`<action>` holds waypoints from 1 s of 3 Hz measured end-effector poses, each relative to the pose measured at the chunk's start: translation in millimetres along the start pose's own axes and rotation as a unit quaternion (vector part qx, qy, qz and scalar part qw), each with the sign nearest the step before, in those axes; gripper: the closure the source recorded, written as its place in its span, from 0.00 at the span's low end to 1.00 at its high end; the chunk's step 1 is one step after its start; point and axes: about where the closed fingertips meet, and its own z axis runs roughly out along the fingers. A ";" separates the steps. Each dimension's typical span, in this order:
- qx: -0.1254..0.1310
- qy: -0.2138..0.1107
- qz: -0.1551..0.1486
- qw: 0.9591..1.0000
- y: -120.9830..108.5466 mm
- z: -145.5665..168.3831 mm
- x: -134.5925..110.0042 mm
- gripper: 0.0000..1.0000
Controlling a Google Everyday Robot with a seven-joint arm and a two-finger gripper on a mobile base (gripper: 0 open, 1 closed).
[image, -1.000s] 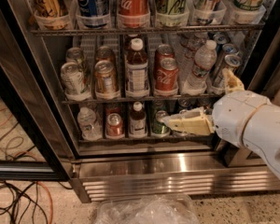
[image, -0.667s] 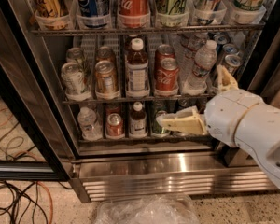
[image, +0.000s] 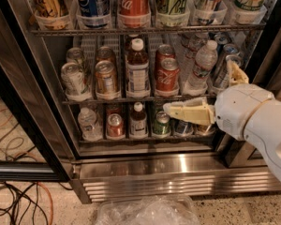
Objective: Pick 7up can from top shelf of fridge
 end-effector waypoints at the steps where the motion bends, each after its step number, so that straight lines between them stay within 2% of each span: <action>1: 0.030 -0.027 0.044 0.998 -20.9 -2.0 -4.3 0.00; 2: 0.053 -0.056 0.058 0.995 -25.5 -1.4 -16.5 0.00; 3: 0.053 -0.056 0.058 0.995 -25.5 -1.5 -16.5 0.00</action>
Offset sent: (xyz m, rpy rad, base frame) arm 0.0122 -0.0351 0.0168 0.2179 -0.1307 -0.1752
